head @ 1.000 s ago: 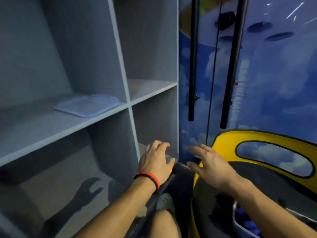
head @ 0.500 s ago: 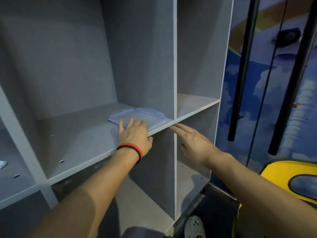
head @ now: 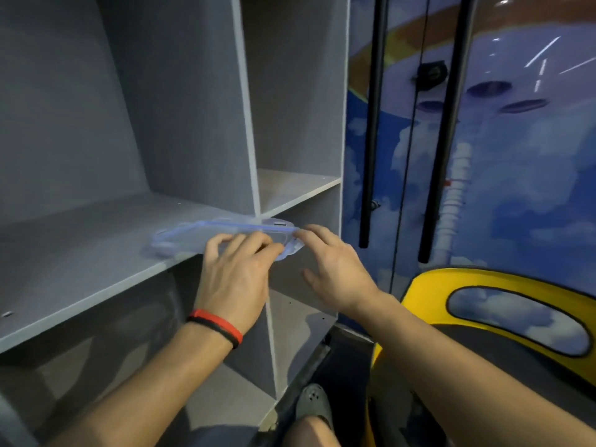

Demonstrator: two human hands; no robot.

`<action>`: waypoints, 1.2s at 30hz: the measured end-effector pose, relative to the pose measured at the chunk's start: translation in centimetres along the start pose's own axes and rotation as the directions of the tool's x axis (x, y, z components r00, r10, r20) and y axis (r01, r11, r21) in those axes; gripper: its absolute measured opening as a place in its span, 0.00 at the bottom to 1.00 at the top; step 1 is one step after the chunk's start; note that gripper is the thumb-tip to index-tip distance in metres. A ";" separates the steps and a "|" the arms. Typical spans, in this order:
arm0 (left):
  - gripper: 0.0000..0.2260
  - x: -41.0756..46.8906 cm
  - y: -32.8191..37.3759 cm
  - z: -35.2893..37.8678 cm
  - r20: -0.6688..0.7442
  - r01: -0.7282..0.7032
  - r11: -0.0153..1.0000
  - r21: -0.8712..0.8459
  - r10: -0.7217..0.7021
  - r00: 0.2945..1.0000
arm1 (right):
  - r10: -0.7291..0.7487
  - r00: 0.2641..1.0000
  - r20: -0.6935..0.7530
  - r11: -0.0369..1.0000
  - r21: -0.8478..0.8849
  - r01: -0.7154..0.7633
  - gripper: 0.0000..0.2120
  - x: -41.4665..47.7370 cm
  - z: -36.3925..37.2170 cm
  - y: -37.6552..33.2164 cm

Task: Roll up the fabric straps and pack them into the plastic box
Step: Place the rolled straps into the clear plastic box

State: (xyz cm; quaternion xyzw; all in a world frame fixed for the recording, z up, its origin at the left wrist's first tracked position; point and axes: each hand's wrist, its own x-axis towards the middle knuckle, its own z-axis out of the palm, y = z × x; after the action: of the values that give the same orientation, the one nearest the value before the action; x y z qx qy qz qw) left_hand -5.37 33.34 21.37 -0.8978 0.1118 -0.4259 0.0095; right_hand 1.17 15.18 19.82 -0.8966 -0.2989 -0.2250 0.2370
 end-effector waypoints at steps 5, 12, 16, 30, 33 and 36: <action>0.17 1.3 8.2 0.2 -0.073 -0.205 0.975 -0.081 0.200 0.977 | 0.026 0.965 -0.261 1.000 -0.007 -0.029 0.13 -5.3 -3.9 4.8; 0.13 1.1 21.5 6.2 -0.017 -0.370 0.873 -0.317 0.385 0.923 | 0.213 0.941 -0.264 0.973 -0.024 -0.228 0.02 -17.5 -7.6 13.2; 0.14 -0.1 28.3 9.9 0.003 -0.352 0.802 -0.482 0.404 0.915 | 0.412 0.867 -0.280 0.911 0.103 -0.399 0.14 -24.1 -9.1 16.9; 0.27 -4.8 32.9 22.5 0.865 0.843 0.197 -0.500 0.062 0.498 | 0.913 0.406 0.021 0.217 0.820 -0.530 0.10 -36.3 -9.9 25.4; 0.15 -6.1 32.2 23.0 0.886 0.867 0.186 -0.462 0.070 0.458 | 0.929 0.346 0.134 0.084 0.834 -0.546 0.13 -38.4 -8.8 25.9; 0.06 -7.4 31.1 23.0 0.910 0.888 0.196 -0.415 0.082 0.407 | 0.910 0.367 0.194 0.054 0.823 -0.566 0.18 -39.2 -7.8 25.0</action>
State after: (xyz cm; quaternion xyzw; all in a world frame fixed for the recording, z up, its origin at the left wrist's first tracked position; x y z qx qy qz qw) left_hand 1.76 2.73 -2.44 -0.7987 0.0151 0.1851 -0.5723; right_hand -12.98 -23.75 -2.71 -0.6363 0.2109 -0.0748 0.7383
